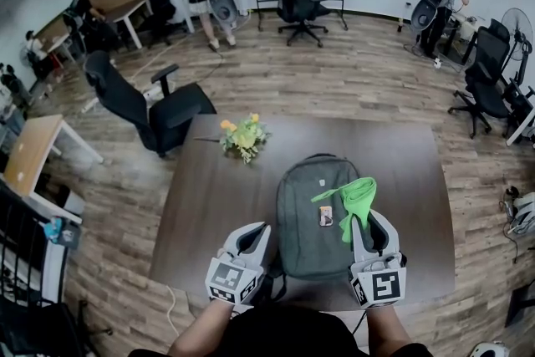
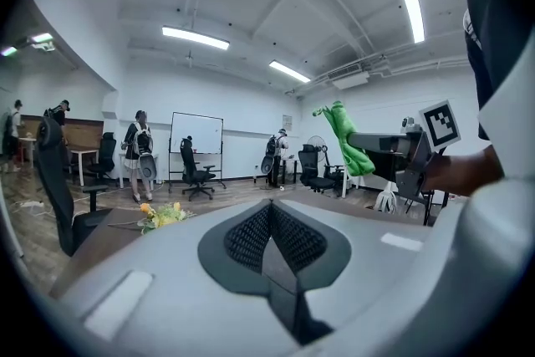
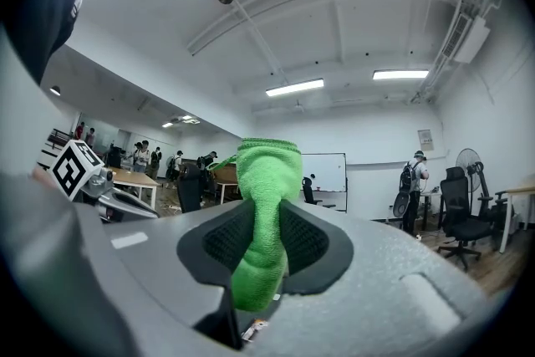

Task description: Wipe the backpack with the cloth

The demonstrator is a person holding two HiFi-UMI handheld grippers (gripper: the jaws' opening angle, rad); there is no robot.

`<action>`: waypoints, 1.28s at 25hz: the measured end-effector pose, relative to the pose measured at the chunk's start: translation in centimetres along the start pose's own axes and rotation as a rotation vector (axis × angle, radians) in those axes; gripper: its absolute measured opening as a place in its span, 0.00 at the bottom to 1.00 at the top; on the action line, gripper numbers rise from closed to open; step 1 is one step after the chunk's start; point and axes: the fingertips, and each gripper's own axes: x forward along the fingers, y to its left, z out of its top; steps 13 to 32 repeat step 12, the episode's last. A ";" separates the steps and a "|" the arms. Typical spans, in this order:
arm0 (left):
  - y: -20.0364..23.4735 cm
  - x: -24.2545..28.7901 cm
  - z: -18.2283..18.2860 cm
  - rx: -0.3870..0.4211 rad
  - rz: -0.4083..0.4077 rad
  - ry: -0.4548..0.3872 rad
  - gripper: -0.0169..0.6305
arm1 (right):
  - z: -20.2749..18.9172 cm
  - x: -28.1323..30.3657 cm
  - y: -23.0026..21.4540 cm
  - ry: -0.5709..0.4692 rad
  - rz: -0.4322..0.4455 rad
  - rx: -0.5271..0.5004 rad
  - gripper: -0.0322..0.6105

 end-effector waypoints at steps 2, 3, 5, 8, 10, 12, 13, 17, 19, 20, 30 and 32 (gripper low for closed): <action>0.2 0.1 0.4 0.007 0.006 -0.001 0.05 | -0.3 0.2 0.0 0.005 -0.002 -0.011 0.19; 0.3 0.2 0.5 0.012 0.009 -0.003 0.05 | -0.4 0.3 -0.1 0.008 -0.003 -0.014 0.20; 0.6 0.3 0.8 0.023 0.018 -0.014 0.05 | -0.8 0.6 -0.1 0.017 -0.004 -0.017 0.20; 0.9 0.4 1.3 0.028 0.035 -0.042 0.05 | -0.8 0.7 0.0 0.019 -0.005 -0.038 0.20; 1.0 0.4 1.7 0.029 0.043 -0.054 0.05 | -0.5 0.7 0.1 0.012 -0.004 -0.053 0.20; 1.0 0.4 2.4 0.033 0.050 -0.063 0.05 | -0.2 0.8 0.0 0.006 -0.003 -0.061 0.20; 1.0 0.4 2.4 0.033 0.050 -0.063 0.05 | -0.2 0.8 0.0 0.006 -0.003 -0.061 0.20; 1.0 0.4 2.4 0.033 0.050 -0.063 0.05 | -0.2 0.8 0.0 0.006 -0.003 -0.061 0.20; 1.0 0.4 2.4 0.033 0.050 -0.063 0.05 | -0.2 0.8 0.0 0.006 -0.003 -0.061 0.20; 1.0 0.4 2.4 0.033 0.050 -0.063 0.05 | -0.2 0.8 0.0 0.006 -0.003 -0.061 0.20; 1.0 0.4 2.4 0.033 0.050 -0.063 0.05 | -0.2 0.8 0.0 0.006 -0.003 -0.061 0.20; 1.0 0.4 2.4 0.033 0.050 -0.063 0.05 | -0.2 0.8 0.0 0.006 -0.003 -0.061 0.20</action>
